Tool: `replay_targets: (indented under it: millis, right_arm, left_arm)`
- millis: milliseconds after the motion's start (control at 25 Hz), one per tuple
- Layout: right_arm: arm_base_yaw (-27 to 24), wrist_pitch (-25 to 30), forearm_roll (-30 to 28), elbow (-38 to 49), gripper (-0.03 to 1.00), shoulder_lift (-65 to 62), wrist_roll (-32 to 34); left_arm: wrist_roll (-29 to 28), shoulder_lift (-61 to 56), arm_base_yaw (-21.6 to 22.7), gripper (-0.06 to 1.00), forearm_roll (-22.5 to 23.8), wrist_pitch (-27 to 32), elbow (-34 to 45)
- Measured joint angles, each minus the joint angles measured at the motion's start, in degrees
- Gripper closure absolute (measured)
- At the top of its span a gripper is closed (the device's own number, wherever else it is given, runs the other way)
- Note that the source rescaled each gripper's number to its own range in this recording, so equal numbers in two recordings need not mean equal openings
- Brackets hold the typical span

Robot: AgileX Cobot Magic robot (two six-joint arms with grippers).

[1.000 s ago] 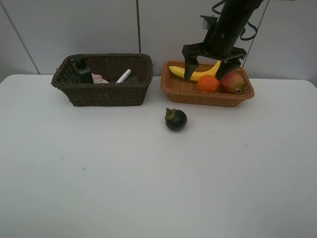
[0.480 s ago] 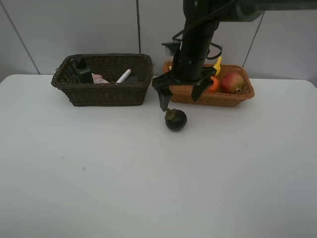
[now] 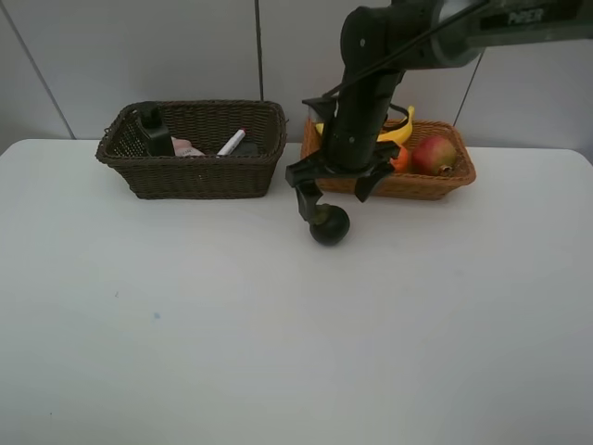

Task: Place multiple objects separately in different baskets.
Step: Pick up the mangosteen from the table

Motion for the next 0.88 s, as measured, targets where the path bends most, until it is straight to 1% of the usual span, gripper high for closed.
replay_targets:
  millis: [160, 360, 520, 800, 880]
  right_arm:
    - [0.00, -0.86, 0.00, 0.00, -0.03, 2.35, 0.00]
    - [0.00, -4.62, 0.00, 0.00, -0.03, 6.20, -0.84]
    - [0.00, -6.62, -0.31, 0.00, -0.03, 7.92, -1.02]
    - [0.00, -7.14, -0.98, 0.00, -0.03, 8.84, -1.52]
    - [0.00, -7.08, -1.05, 0.00, 0.02, 8.84, -1.52]
  left_arm:
    - [0.00, 0.00, 0.00, -0.06, 0.00, 0.00, 0.00]
    - [0.00, 0.00, 0.00, -0.06, 0.00, 0.00, 0.00]
    - [0.00, 0.00, 0.00, -0.06, 0.00, 0.00, 0.00]
    - [0.00, 0.00, 0.00, -0.06, 0.00, 0.00, 0.00]
    - [0.00, 0.00, 0.00, -0.06, 0.00, 0.00, 0.00]
